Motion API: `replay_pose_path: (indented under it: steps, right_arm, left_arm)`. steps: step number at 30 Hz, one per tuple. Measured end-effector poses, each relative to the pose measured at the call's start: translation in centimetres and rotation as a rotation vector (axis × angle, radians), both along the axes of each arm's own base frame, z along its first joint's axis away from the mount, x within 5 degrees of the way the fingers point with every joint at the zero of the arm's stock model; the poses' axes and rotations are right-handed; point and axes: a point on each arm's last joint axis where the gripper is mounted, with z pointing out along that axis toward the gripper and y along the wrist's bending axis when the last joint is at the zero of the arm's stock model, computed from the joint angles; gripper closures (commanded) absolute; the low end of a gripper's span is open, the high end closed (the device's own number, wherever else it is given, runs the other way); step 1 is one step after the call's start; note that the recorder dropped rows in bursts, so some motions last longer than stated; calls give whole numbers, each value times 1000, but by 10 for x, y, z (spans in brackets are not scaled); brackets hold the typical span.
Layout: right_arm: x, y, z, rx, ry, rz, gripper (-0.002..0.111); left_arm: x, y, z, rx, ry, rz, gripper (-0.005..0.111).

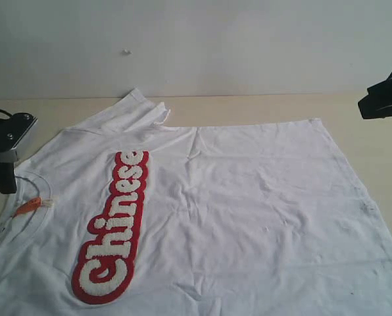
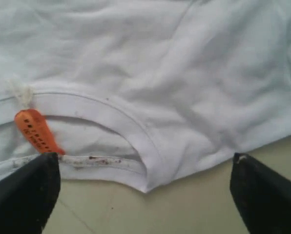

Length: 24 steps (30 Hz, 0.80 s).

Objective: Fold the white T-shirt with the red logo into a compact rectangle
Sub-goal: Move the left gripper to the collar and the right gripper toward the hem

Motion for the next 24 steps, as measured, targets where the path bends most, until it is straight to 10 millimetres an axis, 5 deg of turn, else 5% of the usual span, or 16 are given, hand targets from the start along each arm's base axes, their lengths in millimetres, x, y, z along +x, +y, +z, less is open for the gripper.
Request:
replay_pose_path:
  steps: [11,15,24]
  right_arm:
    - [0,1,0,14,-2,-3,108]
    - [0,1,0,14,-2,-3,108]
    - [0,1,0,14,-2,-3,108]
  left_arm:
    - [-1,-4,-2,-43,25,-9,16]
    - [0,-6,-2,-63,18,23,1]
    - [4,-6,-2,-64,-27,67,1]
